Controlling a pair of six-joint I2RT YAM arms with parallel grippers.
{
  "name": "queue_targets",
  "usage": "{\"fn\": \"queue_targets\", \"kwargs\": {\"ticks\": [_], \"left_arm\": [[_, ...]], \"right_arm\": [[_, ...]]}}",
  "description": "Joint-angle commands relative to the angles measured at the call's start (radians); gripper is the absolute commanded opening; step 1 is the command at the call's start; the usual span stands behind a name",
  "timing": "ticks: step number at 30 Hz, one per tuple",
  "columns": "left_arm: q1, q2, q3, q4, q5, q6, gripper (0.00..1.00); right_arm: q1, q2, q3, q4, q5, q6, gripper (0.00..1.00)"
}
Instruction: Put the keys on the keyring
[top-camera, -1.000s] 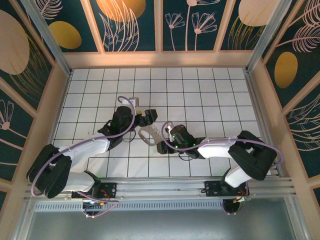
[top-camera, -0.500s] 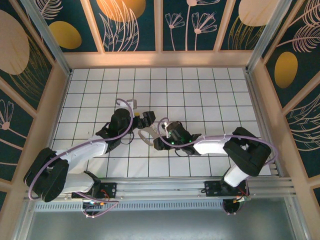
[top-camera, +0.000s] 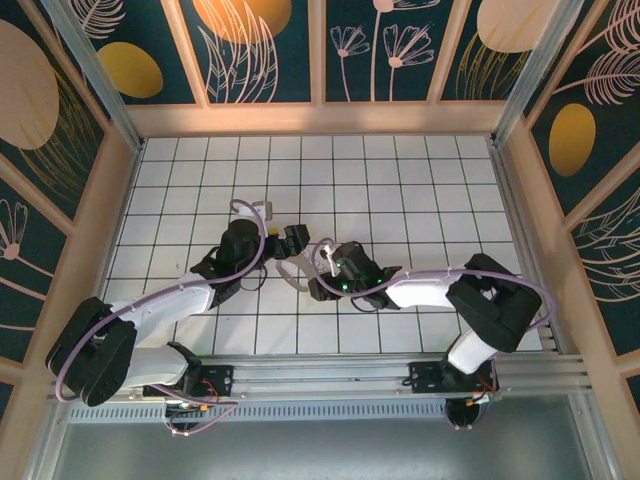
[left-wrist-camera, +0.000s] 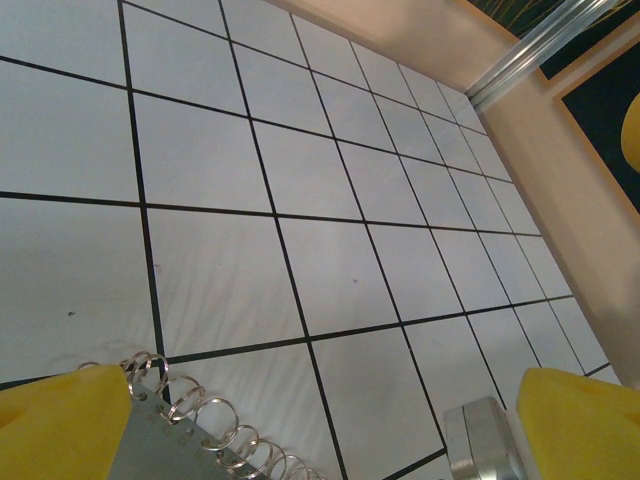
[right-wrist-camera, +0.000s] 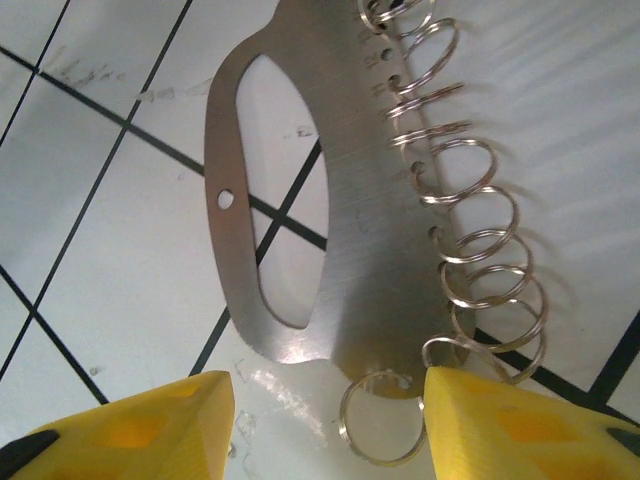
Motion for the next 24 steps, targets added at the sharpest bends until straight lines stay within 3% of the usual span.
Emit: {"fn": "queue_targets", "kwargs": {"ticks": [1,13,24], "left_arm": [[0.001,-0.021,-0.014,0.021,-0.013,-0.011,0.99],[0.001,-0.030,-0.019,0.026,-0.011,-0.016,0.99],[0.000,-0.026,-0.022,0.036,-0.008,-0.017,0.99]], "right_arm": [[0.029,-0.039,-0.008,-0.050,0.052,-0.078,0.50],[0.098,0.029,0.027,-0.105,0.254,-0.131,0.41],[0.101,0.062,0.042,-0.097,0.304,-0.145,0.33]]}}
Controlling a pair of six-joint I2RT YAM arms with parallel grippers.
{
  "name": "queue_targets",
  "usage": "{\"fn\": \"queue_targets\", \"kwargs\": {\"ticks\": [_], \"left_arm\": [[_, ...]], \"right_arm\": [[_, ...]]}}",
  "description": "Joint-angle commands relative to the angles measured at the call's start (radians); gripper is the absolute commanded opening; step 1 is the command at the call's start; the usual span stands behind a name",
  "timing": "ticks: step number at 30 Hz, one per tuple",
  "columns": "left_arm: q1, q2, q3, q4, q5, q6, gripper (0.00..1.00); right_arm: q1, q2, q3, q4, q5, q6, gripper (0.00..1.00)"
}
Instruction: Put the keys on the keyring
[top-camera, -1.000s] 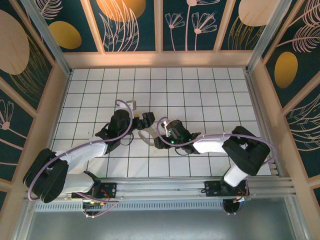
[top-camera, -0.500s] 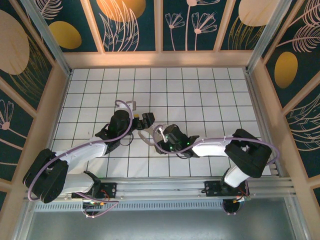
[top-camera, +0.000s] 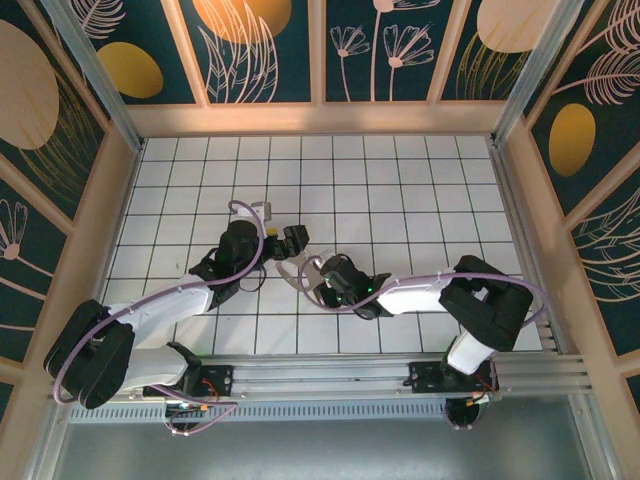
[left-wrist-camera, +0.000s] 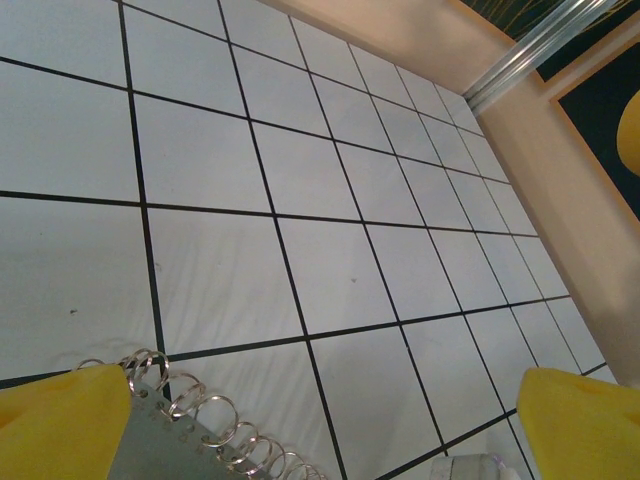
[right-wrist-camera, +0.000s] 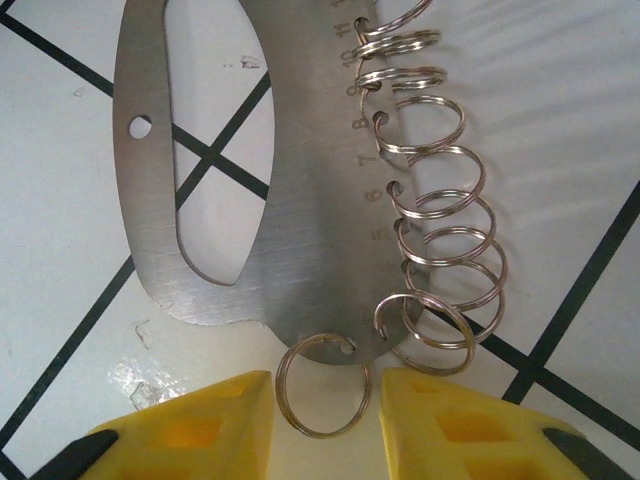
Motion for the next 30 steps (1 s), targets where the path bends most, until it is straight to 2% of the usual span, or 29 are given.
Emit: {"fn": "queue_targets", "kwargs": {"ticks": [1,5,11,16,25,30], "left_arm": [[0.000,-0.009,-0.010,0.035,-0.009,-0.017,0.99],[0.001,-0.002,-0.010,0.041,-0.004,-0.017,0.99],[0.002,0.005,-0.010,0.050,-0.004,-0.015,0.99],[0.001,0.013,-0.010,0.057,0.001,-0.018,0.99],[0.001,0.007,-0.002,0.057,0.004,-0.017,0.99],[0.001,-0.008,0.001,0.043,0.000,-0.013,0.99]], "right_arm": [[0.004,0.024,0.026,-0.019,0.045,-0.023,0.31],[0.004,0.032,0.030,-0.018,0.043,-0.027,0.28],[0.006,0.029,0.040,-0.018,0.041,-0.040,0.16],[0.007,0.021,0.048,-0.027,0.037,-0.054,0.00],[-0.005,-0.068,0.075,-0.058,-0.019,-0.101,0.00],[-0.080,-0.192,0.070,-0.047,-0.149,-0.130,0.00]]}}
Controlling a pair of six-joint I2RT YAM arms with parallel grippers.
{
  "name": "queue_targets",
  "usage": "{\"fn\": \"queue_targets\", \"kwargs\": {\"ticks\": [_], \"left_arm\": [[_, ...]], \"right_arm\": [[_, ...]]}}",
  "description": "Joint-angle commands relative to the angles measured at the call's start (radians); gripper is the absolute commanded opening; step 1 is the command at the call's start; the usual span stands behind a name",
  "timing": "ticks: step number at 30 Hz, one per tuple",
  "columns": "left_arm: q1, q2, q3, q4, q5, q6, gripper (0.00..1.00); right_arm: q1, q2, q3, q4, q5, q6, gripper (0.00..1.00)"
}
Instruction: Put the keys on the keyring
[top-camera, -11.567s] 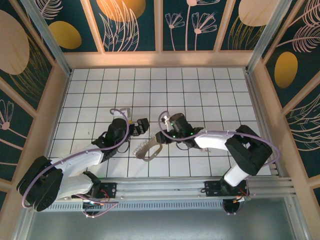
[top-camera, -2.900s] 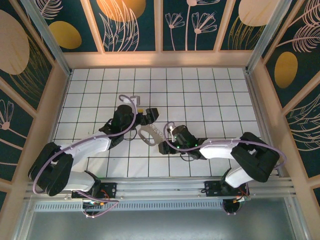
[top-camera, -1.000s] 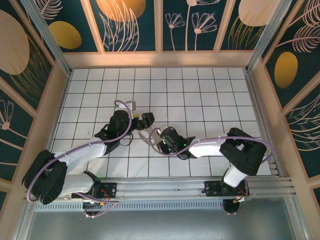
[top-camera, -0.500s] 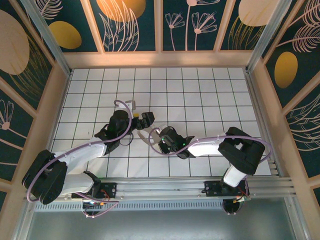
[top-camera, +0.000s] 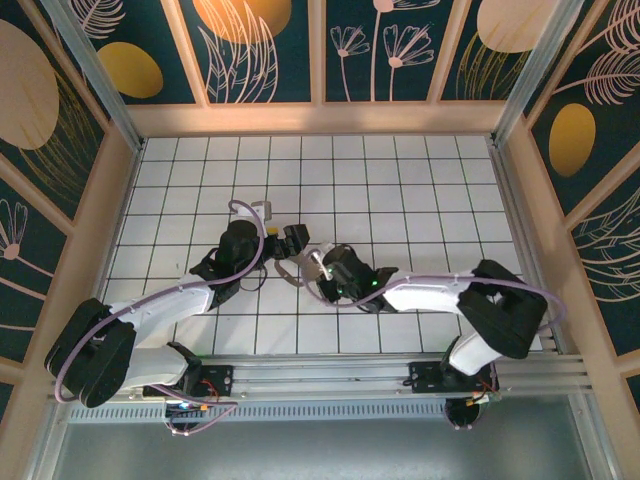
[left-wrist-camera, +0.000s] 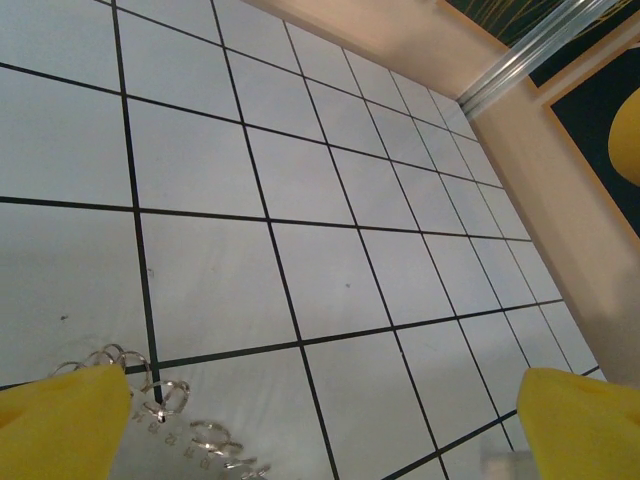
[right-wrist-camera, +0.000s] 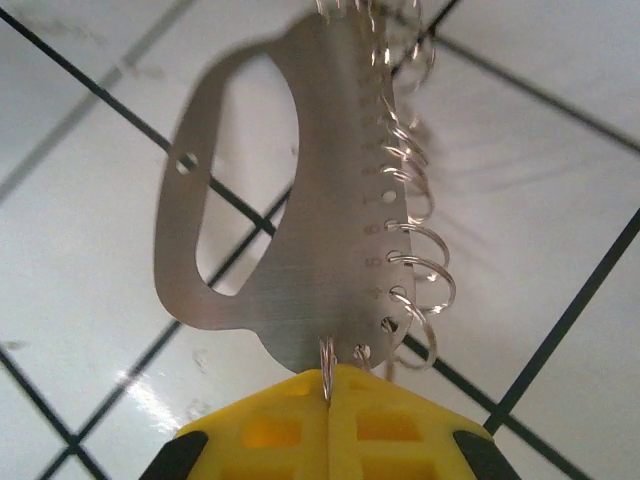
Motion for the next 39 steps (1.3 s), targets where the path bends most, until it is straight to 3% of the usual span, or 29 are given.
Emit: {"fn": "queue_targets", "kwargs": {"ticks": [1,9,18,24,35,39], "left_arm": [[0.002,-0.017,0.000,0.020,-0.004,-0.006,0.99],[0.001,-0.053,-0.007,0.022,0.010,0.006,0.99],[0.001,-0.077,-0.032,0.109,0.098,0.055,0.96],[0.000,-0.071,-0.030,0.169,0.195,0.089,0.77],[0.001,-0.088,-0.061,0.357,0.419,0.146,0.31],[0.001,-0.077,-0.060,0.403,0.506,0.151,0.31]], "right_arm": [[-0.063,-0.110,0.024,0.015,-0.121,-0.037,0.00],[-0.247,-0.312,-0.055,0.101,-0.405,-0.049,0.00],[-0.400,-0.392,-0.101,0.187,-0.623,-0.018,0.00],[-0.442,-0.385,-0.118,0.277,-0.781,0.008,0.00],[-0.484,-0.295,-0.063,0.333,-0.992,0.012,0.00],[-0.487,-0.253,-0.029,0.338,-1.050,0.004,0.00]]}}
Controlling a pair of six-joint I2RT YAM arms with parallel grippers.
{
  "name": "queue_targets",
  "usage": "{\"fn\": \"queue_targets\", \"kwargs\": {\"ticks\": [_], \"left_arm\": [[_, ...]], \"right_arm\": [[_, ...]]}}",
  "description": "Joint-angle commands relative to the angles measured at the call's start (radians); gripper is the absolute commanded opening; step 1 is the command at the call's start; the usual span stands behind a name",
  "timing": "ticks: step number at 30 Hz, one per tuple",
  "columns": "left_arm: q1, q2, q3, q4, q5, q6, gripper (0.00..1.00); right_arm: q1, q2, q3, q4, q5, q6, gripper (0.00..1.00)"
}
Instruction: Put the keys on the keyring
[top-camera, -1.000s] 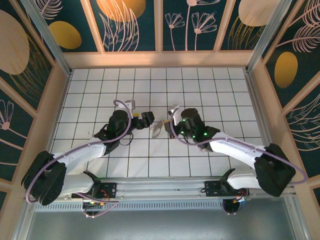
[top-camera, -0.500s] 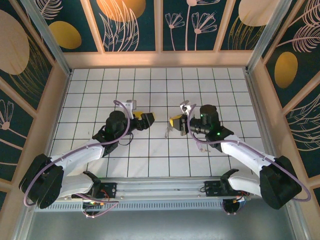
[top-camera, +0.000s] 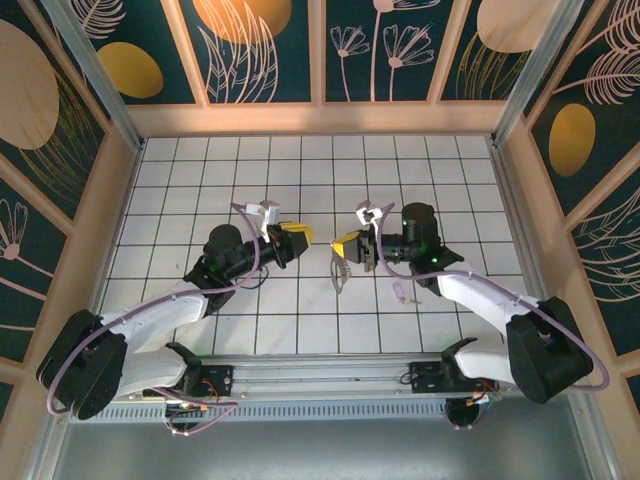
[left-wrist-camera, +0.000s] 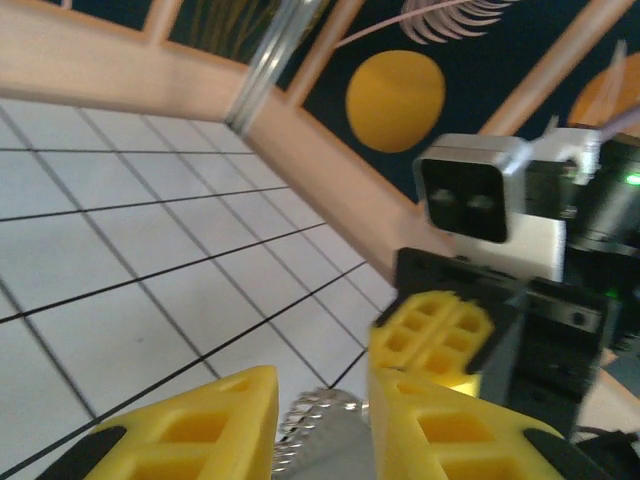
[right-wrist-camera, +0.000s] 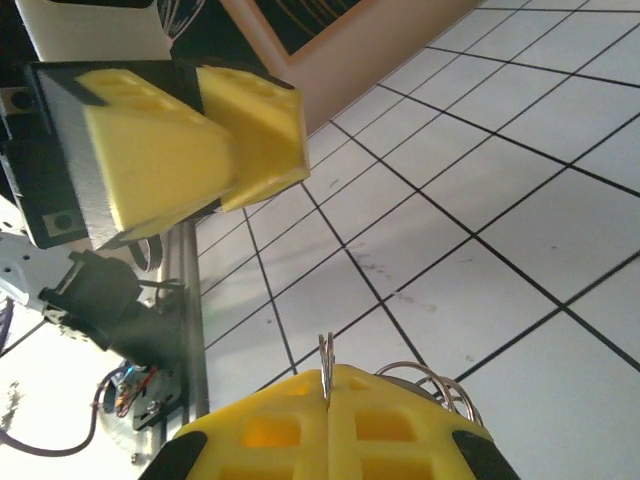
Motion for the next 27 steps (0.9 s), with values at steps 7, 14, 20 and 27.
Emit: {"fn": "queue_targets", "kwargs": {"ticks": [7,14,20,27], "left_arm": [[0.002,0.050,0.008,0.123,0.204,0.029,0.44],[0.001,0.092,0.017,0.174,0.236,0.020,0.43],[0.001,0.123,0.040,0.178,0.248,0.017,0.42],[0.001,0.167,0.057,0.208,0.248,0.005,0.42]], "right_arm": [[-0.009,0.057,0.087,0.076,-0.132,-0.004,0.00],[-0.008,0.057,0.094,0.078,-0.138,-0.001,0.00],[-0.008,0.052,0.092,0.078,-0.142,-0.004,0.00],[-0.007,0.047,0.085,0.078,-0.155,-0.005,0.00]]}}
